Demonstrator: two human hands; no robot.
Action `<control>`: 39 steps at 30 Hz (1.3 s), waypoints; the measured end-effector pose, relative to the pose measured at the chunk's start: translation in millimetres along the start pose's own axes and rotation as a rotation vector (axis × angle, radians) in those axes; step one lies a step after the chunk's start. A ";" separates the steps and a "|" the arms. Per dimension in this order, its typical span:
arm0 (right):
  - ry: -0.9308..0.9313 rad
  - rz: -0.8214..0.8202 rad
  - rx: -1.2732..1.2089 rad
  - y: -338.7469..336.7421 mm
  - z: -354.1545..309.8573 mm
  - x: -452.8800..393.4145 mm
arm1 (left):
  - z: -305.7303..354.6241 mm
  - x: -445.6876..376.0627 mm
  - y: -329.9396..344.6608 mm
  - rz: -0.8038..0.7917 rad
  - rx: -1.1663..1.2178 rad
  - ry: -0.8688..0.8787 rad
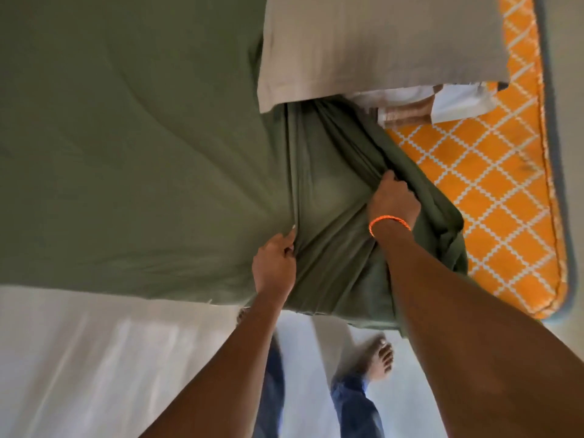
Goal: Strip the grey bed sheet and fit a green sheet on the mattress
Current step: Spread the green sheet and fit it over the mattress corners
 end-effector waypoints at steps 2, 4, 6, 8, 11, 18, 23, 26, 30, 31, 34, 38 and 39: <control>0.004 -0.017 0.006 4.1 8.4 6.7 | -7.1 7.3 5.2 -0.020 -0.001 -0.037; 0.004 -0.028 -0.025 11.2 7.5 15.6 | -15.6 9.5 13.4 -0.024 0.052 -0.056; -0.004 -0.079 -0.082 21.1 4.1 19.3 | -22.8 5.8 22.4 -0.055 0.166 -0.061; -0.031 -0.135 -0.076 29.8 4.4 20.9 | -26.1 1.3 30.1 -0.091 0.243 -0.064; -0.041 -0.138 -0.044 30.4 3.0 23.7 | -18.8 -3.9 35.1 -0.095 0.129 -0.100; -0.125 -0.050 -0.041 25.9 -9.3 26.2 | 50.9 12.7 37.4 0.230 -0.188 -0.278; -0.279 0.106 0.185 -3.3 7.9 5.1 | 117.6 7.5 50.8 0.140 -0.157 -0.020; -0.234 0.100 0.163 -13.2 31.2 -5.4 | 140.8 0.3 61.3 0.067 -0.135 -0.082; -0.115 0.019 0.071 -23.6 57.8 -21.2 | 164.0 -2.5 71.4 0.045 -0.055 -0.128; -0.115 -0.031 0.072 -25.4 63.1 -25.4 | 168.4 -0.6 74.0 0.055 -0.064 -0.116; -0.322 -0.163 0.124 -24.2 79.2 -37.2 | 181.7 6.7 82.3 0.106 -0.024 -0.172; -0.395 -0.404 -0.121 -47.4 101.4 -56.2 | 224.0 30.6 94.7 0.190 0.040 -0.309; -0.391 -0.472 -0.200 -55.2 100.6 -59.9 | 233.1 35.4 93.7 0.245 0.018 -0.337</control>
Point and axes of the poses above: each hand's wrist, its own x-axis away from the middle knuckle, its own y-axis out of the palm, z = x × y, the point moved 3 cm from there along -x, towards the middle knuckle, and after that the axes turned 9 degrees about -x, right-handed, at the moved point
